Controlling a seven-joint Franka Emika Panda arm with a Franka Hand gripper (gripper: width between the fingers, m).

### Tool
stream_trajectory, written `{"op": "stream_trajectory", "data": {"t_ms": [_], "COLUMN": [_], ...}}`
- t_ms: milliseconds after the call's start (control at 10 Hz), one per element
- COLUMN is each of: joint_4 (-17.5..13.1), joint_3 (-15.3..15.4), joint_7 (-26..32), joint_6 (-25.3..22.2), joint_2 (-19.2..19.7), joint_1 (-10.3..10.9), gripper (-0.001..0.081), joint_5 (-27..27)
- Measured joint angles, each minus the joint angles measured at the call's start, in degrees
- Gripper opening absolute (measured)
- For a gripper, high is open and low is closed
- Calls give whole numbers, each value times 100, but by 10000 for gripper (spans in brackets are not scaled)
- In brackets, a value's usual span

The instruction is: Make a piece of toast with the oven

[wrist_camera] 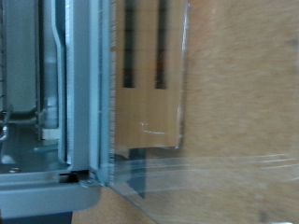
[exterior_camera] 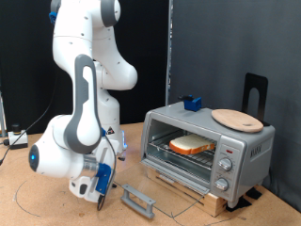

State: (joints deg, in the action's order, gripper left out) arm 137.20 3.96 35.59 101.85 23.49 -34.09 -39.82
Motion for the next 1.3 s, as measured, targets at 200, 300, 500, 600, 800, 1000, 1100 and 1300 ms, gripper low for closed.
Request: {"op": "stream_trajectory", "data": {"t_ms": [200, 300, 500, 600, 800, 1000, 1100, 1300], "joint_4": [249, 264, 255, 268, 379, 580, 701, 946], "joint_3": [46, 28, 14, 14, 77, 223, 297, 466], "joint_7": [136, 207, 337, 338, 207, 2, -23, -24], "joint_6": [-199, -501, -1297, -1604, -1921, -1960, -1969, -1990], "joint_2": [-269, -403, -634, -751, -1021, -1319, -1471, -1766], "joint_1": [-21, -108, -304, -332, -308, -246, -218, -136], "gripper": [809, 809, 809, 809, 809, 809, 809, 809], "joint_5": [-112, -147, -209, -223, -259, -315, -358, -480]}}
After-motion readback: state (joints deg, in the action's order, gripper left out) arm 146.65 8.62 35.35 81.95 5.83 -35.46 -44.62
